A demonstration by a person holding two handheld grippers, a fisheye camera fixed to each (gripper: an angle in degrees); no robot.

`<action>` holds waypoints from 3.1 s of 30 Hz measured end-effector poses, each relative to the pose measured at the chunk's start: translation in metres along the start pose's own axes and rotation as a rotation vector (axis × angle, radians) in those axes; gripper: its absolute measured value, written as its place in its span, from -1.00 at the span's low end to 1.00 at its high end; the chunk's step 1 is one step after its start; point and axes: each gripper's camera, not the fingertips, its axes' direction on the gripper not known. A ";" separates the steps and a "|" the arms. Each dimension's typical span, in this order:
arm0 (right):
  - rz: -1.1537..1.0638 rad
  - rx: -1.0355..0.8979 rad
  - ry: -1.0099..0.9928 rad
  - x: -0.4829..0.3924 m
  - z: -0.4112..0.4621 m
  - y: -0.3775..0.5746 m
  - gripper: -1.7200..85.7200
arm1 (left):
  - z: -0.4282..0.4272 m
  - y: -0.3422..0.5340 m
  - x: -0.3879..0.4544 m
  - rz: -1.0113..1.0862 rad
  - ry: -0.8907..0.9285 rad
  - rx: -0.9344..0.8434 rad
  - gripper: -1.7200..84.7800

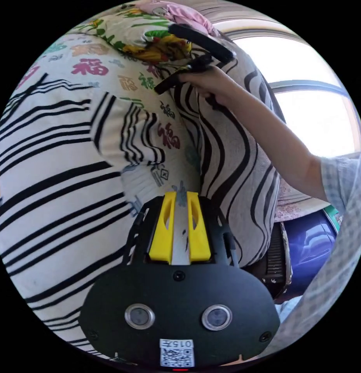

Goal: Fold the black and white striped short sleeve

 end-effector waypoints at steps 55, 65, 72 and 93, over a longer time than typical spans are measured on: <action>0.555 -0.444 -0.713 -0.412 0.154 0.272 -0.97 | -0.422 0.438 -0.211 -0.388 -0.630 -0.503 -0.96; 0.658 -0.420 -0.626 -0.449 0.151 0.318 -0.98 | -0.478 0.417 -0.180 -0.362 -0.643 -0.286 -0.98; 0.755 0.127 -0.068 -0.450 0.063 0.310 -0.98 | -0.470 0.289 -0.036 0.027 -0.736 0.374 -0.98; 0.839 0.330 -0.314 -0.293 0.170 0.305 -0.77 | 0.046 -0.261 0.052 0.449 -0.297 -0.161 -0.85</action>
